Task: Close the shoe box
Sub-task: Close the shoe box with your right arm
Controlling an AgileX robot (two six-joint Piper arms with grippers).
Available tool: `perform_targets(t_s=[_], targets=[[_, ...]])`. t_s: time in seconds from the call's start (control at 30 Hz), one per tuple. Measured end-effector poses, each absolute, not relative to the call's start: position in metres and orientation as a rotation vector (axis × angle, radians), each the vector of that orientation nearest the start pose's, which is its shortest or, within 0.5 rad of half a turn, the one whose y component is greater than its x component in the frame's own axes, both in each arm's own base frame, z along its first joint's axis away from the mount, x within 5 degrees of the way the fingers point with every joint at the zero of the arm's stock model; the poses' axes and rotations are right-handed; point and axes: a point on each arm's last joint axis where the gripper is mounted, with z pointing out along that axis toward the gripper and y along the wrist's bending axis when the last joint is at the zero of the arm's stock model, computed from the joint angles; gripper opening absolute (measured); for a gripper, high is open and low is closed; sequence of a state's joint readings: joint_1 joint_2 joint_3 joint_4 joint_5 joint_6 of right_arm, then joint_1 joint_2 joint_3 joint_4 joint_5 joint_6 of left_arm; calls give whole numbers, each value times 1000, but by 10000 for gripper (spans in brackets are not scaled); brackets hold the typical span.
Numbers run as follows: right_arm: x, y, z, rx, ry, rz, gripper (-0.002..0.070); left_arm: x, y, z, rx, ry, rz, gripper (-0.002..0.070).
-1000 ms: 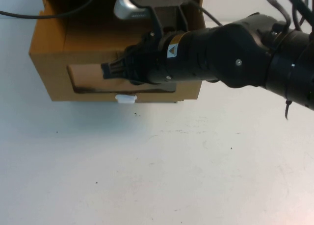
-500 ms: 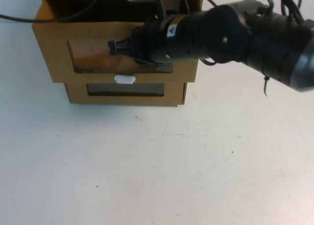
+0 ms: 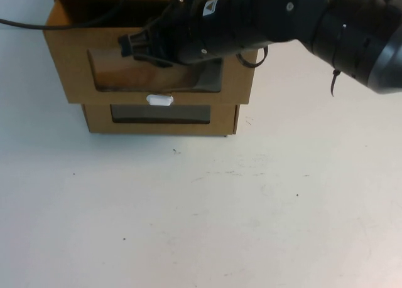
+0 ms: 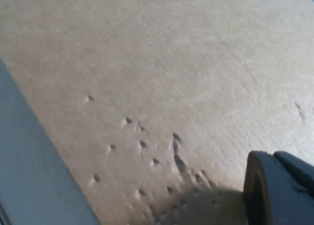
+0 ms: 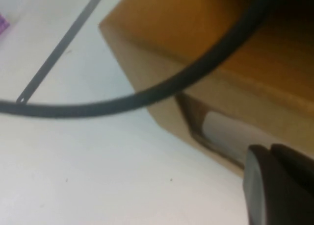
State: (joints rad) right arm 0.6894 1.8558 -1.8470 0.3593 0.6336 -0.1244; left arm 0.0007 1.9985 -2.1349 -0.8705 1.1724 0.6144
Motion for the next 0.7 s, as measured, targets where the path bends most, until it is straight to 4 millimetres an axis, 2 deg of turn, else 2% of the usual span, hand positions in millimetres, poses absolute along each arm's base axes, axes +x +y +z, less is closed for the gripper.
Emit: perform_targets(t_s=[0.17,0.7], targets=[[338,289,381,-643,2034,714,-11,438,-64,396,575,2119,-804,-6],[369,293,366,-515,1915,701,-11,438,-64,397,577,2118,-807,-6]])
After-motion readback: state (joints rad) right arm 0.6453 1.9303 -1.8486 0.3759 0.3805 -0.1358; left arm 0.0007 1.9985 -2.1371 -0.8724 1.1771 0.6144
